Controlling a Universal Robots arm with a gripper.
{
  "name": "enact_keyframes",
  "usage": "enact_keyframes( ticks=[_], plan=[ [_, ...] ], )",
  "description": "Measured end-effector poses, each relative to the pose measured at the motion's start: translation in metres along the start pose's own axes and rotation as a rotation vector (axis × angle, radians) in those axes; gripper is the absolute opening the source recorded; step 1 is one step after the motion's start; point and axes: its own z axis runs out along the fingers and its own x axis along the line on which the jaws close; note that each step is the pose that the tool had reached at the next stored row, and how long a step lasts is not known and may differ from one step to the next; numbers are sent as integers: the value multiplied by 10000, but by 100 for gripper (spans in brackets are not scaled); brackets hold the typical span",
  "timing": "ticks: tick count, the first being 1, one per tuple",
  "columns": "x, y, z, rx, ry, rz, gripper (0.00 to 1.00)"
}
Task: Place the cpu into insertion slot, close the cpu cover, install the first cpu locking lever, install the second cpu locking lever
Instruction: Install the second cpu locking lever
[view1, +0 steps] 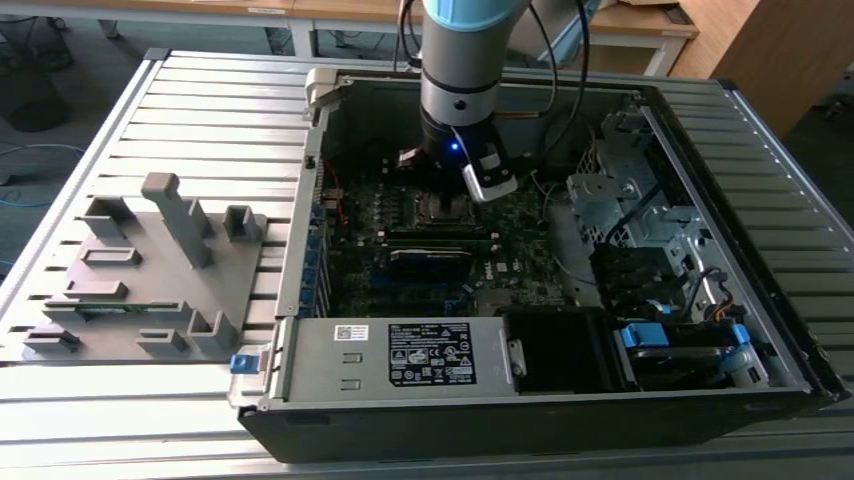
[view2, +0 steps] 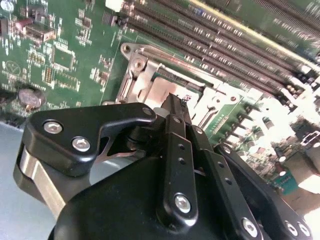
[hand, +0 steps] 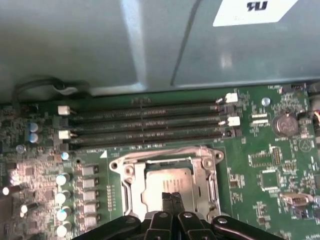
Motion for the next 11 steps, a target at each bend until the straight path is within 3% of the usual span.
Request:
enact_keyframes(
  ticks=[1, 3, 11],
  plan=[
    [0, 8, 1, 142, -16, -5, 10],
    [2, 27, 3, 281, -28, -11, 10],
    [5, 75, -42, 294, -29, -12, 10]
  ],
)
